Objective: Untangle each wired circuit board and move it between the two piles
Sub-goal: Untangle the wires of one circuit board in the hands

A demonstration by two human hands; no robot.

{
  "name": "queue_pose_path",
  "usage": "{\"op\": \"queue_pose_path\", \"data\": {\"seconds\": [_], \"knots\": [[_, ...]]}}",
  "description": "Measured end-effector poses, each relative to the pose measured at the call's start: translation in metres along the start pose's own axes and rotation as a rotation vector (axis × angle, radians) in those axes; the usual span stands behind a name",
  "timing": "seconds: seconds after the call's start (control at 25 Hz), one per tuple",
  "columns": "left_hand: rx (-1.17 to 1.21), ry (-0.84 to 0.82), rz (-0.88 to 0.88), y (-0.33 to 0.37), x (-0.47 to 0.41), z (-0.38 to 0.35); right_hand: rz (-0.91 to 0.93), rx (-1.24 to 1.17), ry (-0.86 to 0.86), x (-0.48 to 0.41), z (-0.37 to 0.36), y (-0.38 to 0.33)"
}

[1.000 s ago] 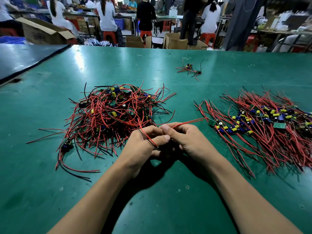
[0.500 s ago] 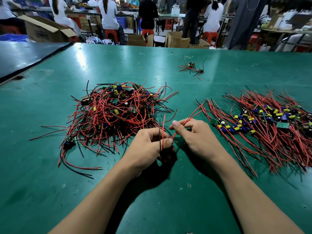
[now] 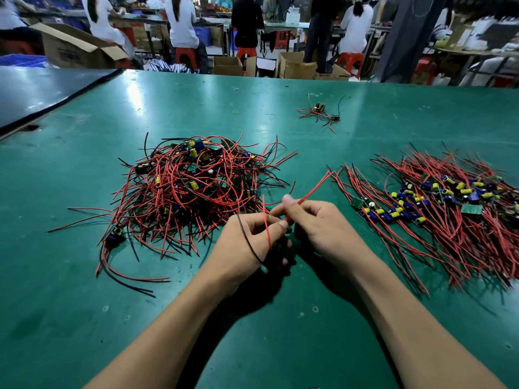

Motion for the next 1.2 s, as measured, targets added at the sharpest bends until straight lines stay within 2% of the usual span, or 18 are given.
{"op": "queue_pose_path", "data": {"seconds": [0.08, 0.16, 0.32, 0.52, 0.6, 0.68, 0.8, 0.88, 1.0, 1.08, 1.12, 1.2], "knots": [[0.027, -0.02, 0.012, -0.001, 0.0, 0.001, -0.053, -0.059, -0.085, 0.003, -0.004, 0.005], [0.016, -0.056, 0.02, -0.002, 0.001, 0.003, -0.048, 0.009, -0.046, 0.001, 0.002, 0.004], [-0.032, -0.105, 0.021, 0.001, 0.002, 0.005, 0.131, 0.515, 0.221, -0.004, 0.022, -0.009], [-0.09, -0.166, 0.03, 0.006, 0.005, 0.001, 0.325, 0.592, 0.558, -0.005, 0.039, -0.013], [-0.073, -0.175, 0.05, 0.008, 0.006, 0.001, 0.354, 0.546, 0.605, -0.005, 0.041, -0.011], [-0.026, -0.167, 0.071, 0.008, 0.006, 0.002, 0.278, 0.35, 0.536, -0.007, 0.038, -0.007], [0.026, -0.131, 0.096, 0.006, 0.007, 0.002, 0.109, -0.097, 0.343, -0.01, 0.029, -0.002], [0.022, -0.098, 0.085, 0.006, 0.006, 0.002, 0.021, -0.235, 0.253, -0.011, 0.026, -0.002], [0.031, -0.086, 0.072, 0.005, 0.004, 0.003, -0.106, -0.178, 0.059, -0.006, 0.016, 0.0], [0.069, -0.08, 0.084, 0.003, 0.004, 0.004, -0.117, -0.111, -0.071, 0.0, 0.009, 0.002], [0.075, -0.081, 0.091, 0.003, 0.004, 0.004, -0.093, -0.082, -0.087, 0.001, 0.008, 0.003], [0.063, -0.093, 0.099, 0.004, 0.004, 0.004, -0.02, 0.047, 0.004, 0.0, 0.015, 0.0]]}}
Point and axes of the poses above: each hand's wrist, its own x-axis away from the middle knuckle, its own z-axis out of the back of the hand, y = z × x, the point moved 3 cm from there along -x, towards the middle knuckle, and after that the axes turned 4 degrees about -y, right-handed, at the moved point
